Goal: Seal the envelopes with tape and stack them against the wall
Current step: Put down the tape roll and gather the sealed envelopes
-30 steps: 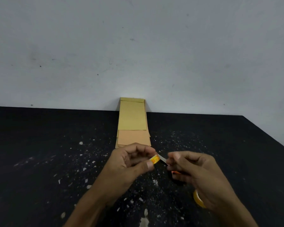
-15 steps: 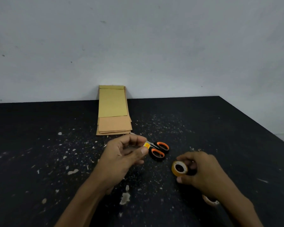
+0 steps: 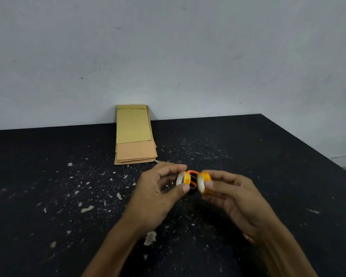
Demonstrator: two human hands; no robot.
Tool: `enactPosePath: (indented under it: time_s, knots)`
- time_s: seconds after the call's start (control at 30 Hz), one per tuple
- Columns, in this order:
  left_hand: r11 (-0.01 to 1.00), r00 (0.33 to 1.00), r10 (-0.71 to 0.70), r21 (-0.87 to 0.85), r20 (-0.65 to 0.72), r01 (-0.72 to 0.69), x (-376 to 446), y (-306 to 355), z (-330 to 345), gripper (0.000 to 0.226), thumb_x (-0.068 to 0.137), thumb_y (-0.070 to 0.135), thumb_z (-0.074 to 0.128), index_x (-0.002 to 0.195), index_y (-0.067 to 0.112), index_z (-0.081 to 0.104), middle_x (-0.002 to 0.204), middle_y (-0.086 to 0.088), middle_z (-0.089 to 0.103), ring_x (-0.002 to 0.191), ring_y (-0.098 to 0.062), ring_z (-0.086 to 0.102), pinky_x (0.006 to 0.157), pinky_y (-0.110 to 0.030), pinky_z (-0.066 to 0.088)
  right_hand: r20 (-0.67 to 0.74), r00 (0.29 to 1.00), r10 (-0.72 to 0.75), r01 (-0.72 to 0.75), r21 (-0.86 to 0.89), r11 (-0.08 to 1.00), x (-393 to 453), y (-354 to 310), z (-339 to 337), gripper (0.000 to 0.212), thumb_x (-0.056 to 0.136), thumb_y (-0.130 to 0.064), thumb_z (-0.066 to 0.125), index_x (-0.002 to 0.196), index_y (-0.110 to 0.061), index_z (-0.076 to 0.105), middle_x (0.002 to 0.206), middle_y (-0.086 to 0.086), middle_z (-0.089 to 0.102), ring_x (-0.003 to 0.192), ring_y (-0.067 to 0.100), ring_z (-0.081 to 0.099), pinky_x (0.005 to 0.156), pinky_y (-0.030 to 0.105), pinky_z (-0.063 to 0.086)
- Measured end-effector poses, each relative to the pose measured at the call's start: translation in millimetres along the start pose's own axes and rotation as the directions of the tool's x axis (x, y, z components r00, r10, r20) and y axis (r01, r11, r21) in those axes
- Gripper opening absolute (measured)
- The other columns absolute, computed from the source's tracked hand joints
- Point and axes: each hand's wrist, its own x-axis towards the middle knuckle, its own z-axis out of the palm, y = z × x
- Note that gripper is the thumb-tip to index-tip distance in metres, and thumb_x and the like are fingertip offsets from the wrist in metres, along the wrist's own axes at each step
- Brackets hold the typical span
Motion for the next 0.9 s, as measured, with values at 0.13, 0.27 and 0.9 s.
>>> enactPosePath:
  time_s: [0.13,0.27,0.9]
  knots:
    - [0.992,0.991,0.127,0.019,0.034,-0.128,3.1,6.2,6.8,0.033,0.084,0.004,0.074,0.113,0.018,0.068,0.114,0.005,0.066,0.110,-0.009,0.065,0.090,-0.026,0.056,0.167,0.985,0.037,-0.080,0.263,0.962,3.3,5.0,8.5,0.044,0.079,-0.018,0.081,0.115,0.004,0.070,0.110,0.020,0.072,0.093,0.023,0.072,0.078,0.030,0.061]
    - [0.991,0.990,0.125,0.037,0.067,-0.128,4.6,10.0,8.7,0.034,0.085,0.007,0.074,0.116,0.017,0.067,0.112,0.005,0.073,0.108,-0.010,0.068,0.094,-0.032,0.056,0.198,0.980,0.000,-0.063,0.313,0.948,5.6,10.2,7.6,0.074,0.044,-0.032,0.101,0.106,0.000,0.076,0.106,0.018,0.073,0.090,0.021,0.072,0.078,0.030,0.061]
    - [0.969,0.999,0.041,0.243,0.024,-0.046,-5.9,3.7,45.9,0.048,0.069,0.012,0.088,0.111,0.023,0.068,0.104,0.008,0.073,0.095,-0.001,0.069,0.087,-0.028,0.058,-0.172,0.976,-0.133,-0.090,-0.876,0.474,-55.2,1.3,-51.0,0.043,0.064,-0.035,0.093,0.099,-0.036,0.067,0.100,-0.012,0.064,0.089,0.004,0.061,0.070,0.021,0.053]
